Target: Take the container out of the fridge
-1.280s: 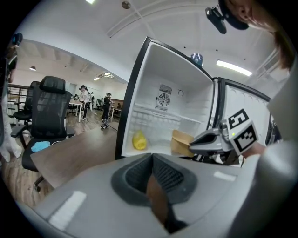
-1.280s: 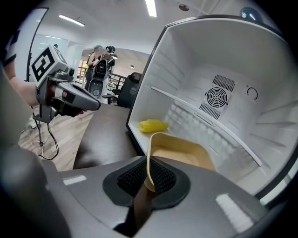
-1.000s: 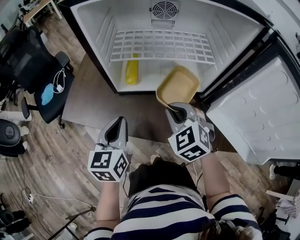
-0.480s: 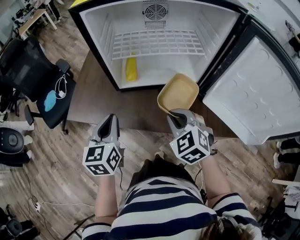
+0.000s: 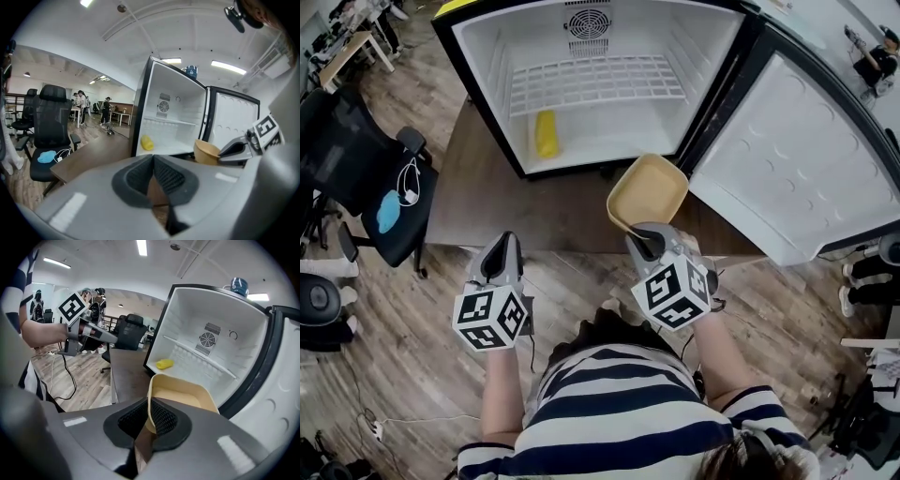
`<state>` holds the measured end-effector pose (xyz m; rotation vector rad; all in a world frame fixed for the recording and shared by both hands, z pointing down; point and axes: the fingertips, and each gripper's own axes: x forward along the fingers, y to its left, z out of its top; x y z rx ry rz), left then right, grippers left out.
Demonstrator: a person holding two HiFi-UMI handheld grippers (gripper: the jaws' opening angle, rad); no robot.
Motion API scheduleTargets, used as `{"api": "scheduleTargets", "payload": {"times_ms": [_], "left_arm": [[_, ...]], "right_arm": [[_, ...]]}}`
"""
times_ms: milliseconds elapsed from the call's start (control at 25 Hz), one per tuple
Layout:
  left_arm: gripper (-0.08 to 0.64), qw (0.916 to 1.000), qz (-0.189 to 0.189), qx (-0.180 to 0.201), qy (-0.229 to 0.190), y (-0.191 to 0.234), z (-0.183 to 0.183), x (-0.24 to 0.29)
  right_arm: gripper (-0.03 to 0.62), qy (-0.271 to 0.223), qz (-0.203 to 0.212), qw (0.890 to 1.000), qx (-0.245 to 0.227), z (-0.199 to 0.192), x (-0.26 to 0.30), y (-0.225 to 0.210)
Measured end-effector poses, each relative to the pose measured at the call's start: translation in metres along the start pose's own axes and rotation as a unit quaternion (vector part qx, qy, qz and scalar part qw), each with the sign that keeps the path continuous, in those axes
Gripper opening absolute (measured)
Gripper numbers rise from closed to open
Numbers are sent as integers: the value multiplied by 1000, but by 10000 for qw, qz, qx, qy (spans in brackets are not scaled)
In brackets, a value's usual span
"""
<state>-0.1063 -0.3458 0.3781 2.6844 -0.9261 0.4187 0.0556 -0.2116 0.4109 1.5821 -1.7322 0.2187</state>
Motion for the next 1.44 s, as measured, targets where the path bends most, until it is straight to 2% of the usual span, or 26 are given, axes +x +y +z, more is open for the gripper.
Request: {"api": "scheduleTargets", "payload": {"times_ms": [600, 1000, 1440], "left_arm": [[0, 9999, -131, -11, 64, -10, -11, -11], [0, 9996, -237, 136, 32, -19, -7, -9], [0, 9998, -141, 168, -42, -11, -2, -10]], "right_arm": [[17, 192, 272, 9994, -27, -21, -11, 30], [17, 135, 244, 9996, 62, -18, -12, 30], [17, 91, 256, 9996, 37, -10, -7, 26]]}}
